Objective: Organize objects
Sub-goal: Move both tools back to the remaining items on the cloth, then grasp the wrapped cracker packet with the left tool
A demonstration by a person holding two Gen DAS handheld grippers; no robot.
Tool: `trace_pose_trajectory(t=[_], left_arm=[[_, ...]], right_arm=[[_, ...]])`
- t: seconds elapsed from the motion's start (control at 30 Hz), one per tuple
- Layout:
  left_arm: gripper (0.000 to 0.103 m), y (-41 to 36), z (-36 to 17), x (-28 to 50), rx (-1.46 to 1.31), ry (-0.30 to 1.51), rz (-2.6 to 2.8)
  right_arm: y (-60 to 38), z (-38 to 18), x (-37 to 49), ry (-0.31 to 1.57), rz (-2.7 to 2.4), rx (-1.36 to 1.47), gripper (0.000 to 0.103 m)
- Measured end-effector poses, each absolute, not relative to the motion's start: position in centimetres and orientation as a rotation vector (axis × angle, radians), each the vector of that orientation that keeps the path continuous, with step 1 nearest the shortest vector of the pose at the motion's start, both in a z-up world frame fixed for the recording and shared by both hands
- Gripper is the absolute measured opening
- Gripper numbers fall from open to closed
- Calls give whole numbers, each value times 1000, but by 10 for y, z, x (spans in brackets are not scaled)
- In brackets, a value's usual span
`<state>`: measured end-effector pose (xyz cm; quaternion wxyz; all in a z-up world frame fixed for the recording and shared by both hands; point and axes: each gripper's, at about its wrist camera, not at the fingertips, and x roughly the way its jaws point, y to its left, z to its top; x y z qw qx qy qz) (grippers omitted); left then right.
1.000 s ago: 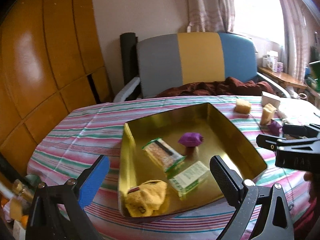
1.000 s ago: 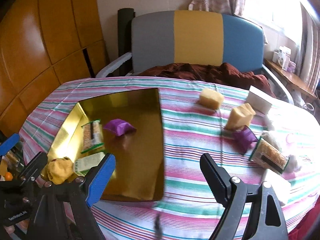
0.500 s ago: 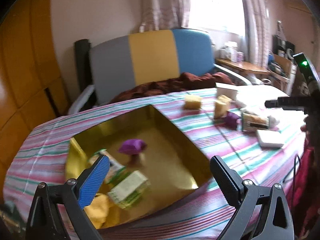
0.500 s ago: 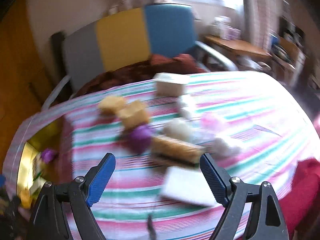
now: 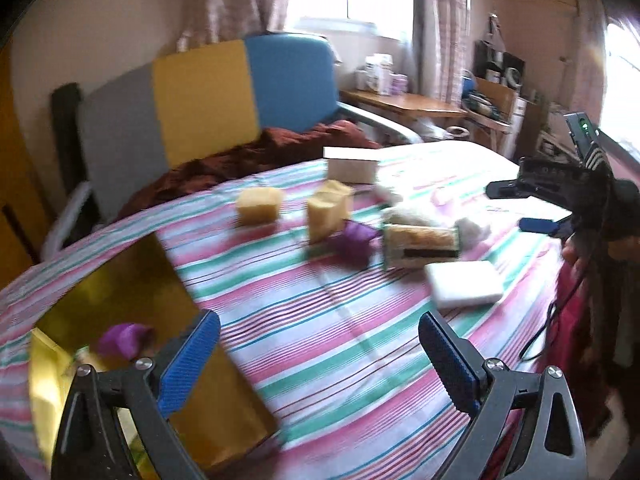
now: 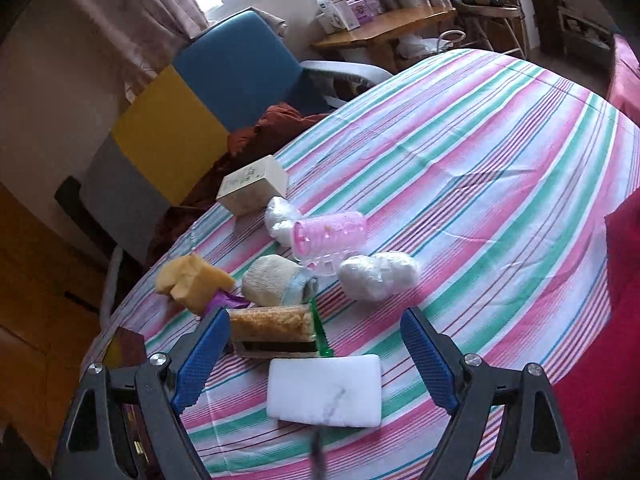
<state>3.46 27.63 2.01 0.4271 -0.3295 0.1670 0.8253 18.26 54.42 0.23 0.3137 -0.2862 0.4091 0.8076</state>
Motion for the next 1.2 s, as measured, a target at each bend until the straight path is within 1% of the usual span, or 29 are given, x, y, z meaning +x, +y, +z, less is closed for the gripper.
trace_pose_trajectory(t=[0.1, 0.2, 0.33, 0.47, 0.8, 0.97, 1.2], left_arm=[[100, 305, 18, 28, -859, 386, 1983], [100, 332, 18, 26, -819, 397, 1921], [100, 369, 15, 26, -714, 491, 1806], [100, 406, 6, 22, -685, 570, 1708], [102, 475, -26, -1, -762, 571, 1576], [102, 481, -51, -3, -858, 596, 1480], [102, 448, -64, 11, -958, 616, 1394]], right_arm=[[547, 1, 186, 1122, 2137, -736, 89], [552, -1, 192, 1170, 2132, -689, 89], [554, -2, 192, 1199, 2143, -674, 89], [553, -2, 191, 1196, 2157, -673, 89], [559, -8, 195, 1268, 2129, -652, 89], [560, -9, 195, 1281, 2127, -653, 89], [561, -10, 196, 1284, 2120, -649, 89]])
